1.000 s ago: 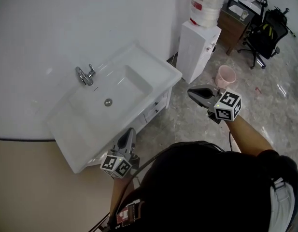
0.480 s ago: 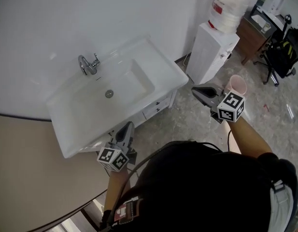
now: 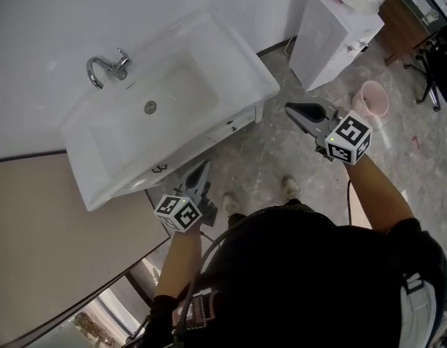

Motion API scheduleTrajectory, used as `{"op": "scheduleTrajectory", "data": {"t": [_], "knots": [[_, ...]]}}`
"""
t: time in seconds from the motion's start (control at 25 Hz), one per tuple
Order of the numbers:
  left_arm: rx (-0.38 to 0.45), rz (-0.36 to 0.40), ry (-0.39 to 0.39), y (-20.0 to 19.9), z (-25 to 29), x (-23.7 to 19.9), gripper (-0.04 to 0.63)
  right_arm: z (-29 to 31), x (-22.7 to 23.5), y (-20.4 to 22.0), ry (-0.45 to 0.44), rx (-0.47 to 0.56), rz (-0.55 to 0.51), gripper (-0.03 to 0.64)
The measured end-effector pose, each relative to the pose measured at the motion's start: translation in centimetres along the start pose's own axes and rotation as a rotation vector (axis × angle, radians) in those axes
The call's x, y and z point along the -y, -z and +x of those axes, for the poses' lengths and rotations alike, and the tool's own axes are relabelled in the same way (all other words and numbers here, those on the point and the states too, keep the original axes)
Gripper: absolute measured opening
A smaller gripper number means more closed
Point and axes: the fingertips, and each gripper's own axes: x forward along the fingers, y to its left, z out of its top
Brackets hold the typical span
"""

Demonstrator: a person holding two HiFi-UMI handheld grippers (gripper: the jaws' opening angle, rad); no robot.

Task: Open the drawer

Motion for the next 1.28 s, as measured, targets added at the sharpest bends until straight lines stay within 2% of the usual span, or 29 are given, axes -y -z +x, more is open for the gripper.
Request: {"op": "scheduleTrajectory", "data": {"t": [0.16,0.44,0.6,0.88,1.16,1.28], "knots": [[-0.102,-0.024,0.012,4.4,2.7,-2.0,0.0,-0.1,1.4,3.4,0.041,0.011,0.032,-0.006],[-0.234,-0.144,0.034,11.6,8.7,-7.5,0.005,1.2,2.8,9.5,0.064,-0.01,0.027,-0.006],[-0.272,-0.126,-0.008,14.7,12.1,-10.5,0.006,1.6,4.2,12.4,0.078,-0.008,0.009,-0.006],[-0.284,-0.163,-0.086,19.2,16.8,-16.1,0.031,2.4,6.6,16.8,0.11,-0.006,-0.013,-0.006],[-0.287,-0.218,-0.191,22.1,20.0,-20.9,0.065,3.1,7.8,20.7,0.106,0.007,0.039,-0.006],[-0.286,-0.288,-0.223,23.3,21.5,-22.5,0.088,3.2,7.9,22.8,0.119,-0.007,0.084,-0.006]]}}
